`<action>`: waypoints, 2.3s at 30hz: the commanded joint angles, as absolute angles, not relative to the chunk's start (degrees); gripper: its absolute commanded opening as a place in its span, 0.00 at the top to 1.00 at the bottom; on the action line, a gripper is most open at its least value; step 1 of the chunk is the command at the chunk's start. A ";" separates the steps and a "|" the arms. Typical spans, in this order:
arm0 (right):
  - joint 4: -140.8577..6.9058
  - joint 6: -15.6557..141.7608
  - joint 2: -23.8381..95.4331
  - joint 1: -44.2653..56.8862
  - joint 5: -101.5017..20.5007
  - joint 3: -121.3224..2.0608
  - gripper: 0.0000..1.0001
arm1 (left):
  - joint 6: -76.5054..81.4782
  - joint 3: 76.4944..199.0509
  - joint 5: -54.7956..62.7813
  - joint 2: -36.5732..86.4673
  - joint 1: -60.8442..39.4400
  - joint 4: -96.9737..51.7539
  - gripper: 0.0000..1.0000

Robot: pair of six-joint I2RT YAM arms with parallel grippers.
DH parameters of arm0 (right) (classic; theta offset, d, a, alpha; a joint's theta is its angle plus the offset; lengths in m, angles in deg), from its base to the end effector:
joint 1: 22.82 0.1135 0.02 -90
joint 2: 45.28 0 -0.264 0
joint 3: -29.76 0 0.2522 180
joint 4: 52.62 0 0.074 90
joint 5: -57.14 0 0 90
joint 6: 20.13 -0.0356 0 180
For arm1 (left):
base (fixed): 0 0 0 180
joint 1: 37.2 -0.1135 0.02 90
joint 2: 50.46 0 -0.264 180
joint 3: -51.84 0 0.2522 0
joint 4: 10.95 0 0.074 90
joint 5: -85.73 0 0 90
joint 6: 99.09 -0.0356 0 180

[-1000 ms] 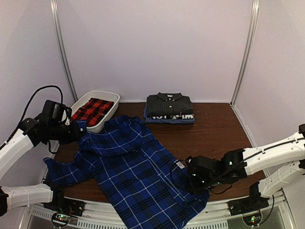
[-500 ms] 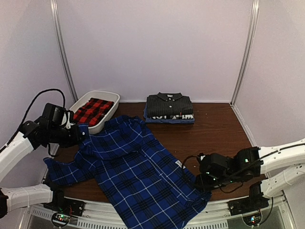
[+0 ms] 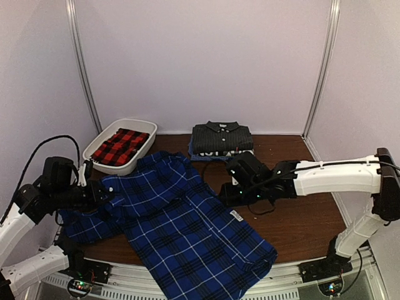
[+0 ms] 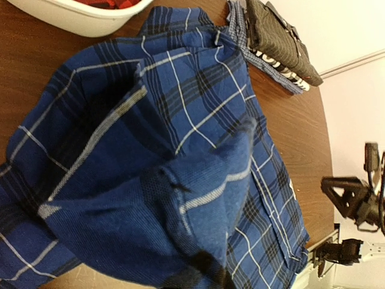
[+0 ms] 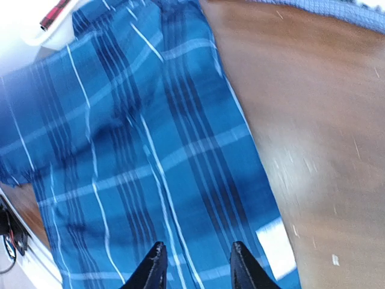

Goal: Fold and stack the long sleeve shirts
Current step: Place the sleeve of the 1/3-folded shirt.

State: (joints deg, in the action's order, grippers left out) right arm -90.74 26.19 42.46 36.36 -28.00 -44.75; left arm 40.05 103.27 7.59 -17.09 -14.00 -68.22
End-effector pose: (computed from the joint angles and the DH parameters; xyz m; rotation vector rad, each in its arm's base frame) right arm 0.1683 0.2762 0.2341 -0.3103 2.5654 0.6401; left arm 0.1108 -0.0554 0.2681 -0.4230 2.3633 -0.8729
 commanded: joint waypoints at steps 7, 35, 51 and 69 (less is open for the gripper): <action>-76.68 37.43 67.18 29.76 -34.70 -69.21 0.67 | 45.09 104.89 17.23 -22.69 -13.38 -67.59 1.00; -76.23 38.18 96.44 25.26 -47.49 -99.32 0.68 | 40.99 106.27 22.58 -20.27 -13.38 -60.95 1.00; -82.44 41.28 72.90 20.88 -44.87 -83.79 0.64 | 34.22 106.99 28.04 -1.71 -13.34 -44.82 1.00; -78.38 35.74 41.34 20.92 -39.81 -45.73 0.59 | 29.84 126.63 35.03 45.75 7.78 -25.57 1.00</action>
